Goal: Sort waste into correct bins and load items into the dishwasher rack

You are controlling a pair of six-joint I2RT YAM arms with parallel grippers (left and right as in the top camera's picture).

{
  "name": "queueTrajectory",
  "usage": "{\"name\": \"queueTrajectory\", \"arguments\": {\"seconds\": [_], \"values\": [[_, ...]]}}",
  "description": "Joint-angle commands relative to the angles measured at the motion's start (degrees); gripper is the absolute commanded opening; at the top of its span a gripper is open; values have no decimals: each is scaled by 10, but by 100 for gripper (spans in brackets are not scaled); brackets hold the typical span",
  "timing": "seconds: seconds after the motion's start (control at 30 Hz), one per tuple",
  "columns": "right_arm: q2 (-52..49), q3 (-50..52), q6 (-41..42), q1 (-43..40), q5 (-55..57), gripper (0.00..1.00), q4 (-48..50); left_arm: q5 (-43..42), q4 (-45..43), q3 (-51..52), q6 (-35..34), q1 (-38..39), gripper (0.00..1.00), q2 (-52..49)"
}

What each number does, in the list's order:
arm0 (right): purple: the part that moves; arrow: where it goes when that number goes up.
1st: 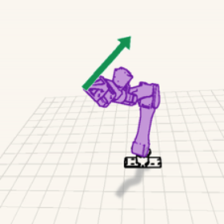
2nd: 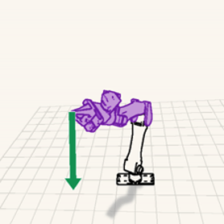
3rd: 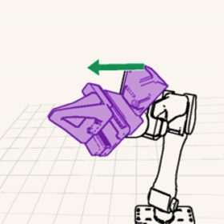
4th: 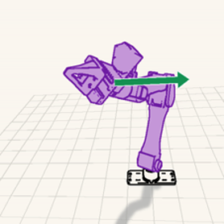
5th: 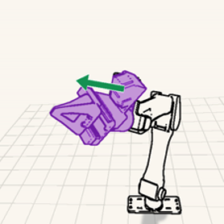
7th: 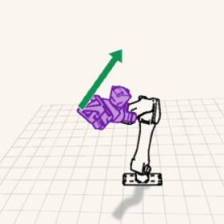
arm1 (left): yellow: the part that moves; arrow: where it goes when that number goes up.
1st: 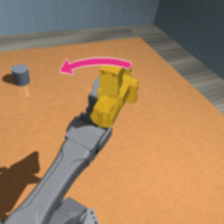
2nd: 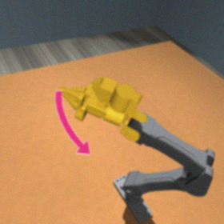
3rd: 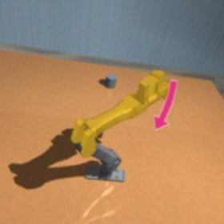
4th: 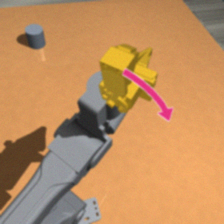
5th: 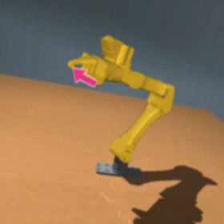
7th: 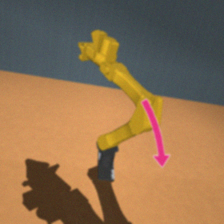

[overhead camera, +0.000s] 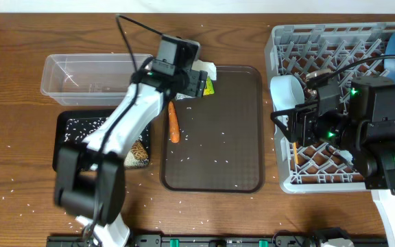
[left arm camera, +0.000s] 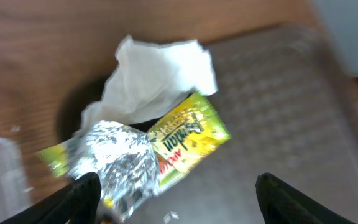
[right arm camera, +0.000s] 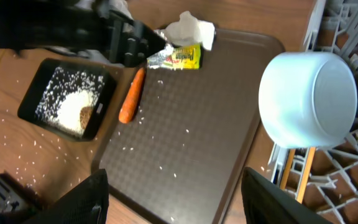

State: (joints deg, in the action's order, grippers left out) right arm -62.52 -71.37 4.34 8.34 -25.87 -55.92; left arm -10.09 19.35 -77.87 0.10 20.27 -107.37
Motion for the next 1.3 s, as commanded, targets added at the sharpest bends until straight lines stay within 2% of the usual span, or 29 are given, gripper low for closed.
{"name": "queueTrajectory", "arguments": {"seconds": [0.0, 0.13, 0.2, 0.4, 0.53, 0.57, 0.9, 0.97, 1.17, 1.27], "values": [[-5, -4, 3, 9, 2, 61, -7, 14, -20, 7, 19, 6, 80, -47], [-15, -1, 3, 9, 6, 61, -12, 14, -41, 7, 29, 15, 80, -87], [-23, -1, 3, 9, 7, 61, -18, 28, -46, 7, 33, 17, 77, -101], [-44, -1, -2, 9, 21, 58, -31, 33, -36, 7, 33, 18, 47, -122], [-45, -1, -2, 9, 21, 57, -32, 30, -20, 7, 31, 18, 19, -119], [-45, -1, -2, 9, 21, 57, -32, 31, -15, 6, 30, 18, 6, -115], [-45, -1, -2, 9, 21, 55, -33, 33, 68, -2, 18, 13, 6, 52], [-45, -1, -2, 9, 21, 55, -33, 42, 76, -2, 35, 5, 6, 91], [-45, -1, -2, 9, 21, 55, -37, 205, 96, -2, 79, -41, 6, 131], [-45, -1, -2, 9, 21, 55, -38, 211, 95, 0, 97, -82, 6, 127]]}}
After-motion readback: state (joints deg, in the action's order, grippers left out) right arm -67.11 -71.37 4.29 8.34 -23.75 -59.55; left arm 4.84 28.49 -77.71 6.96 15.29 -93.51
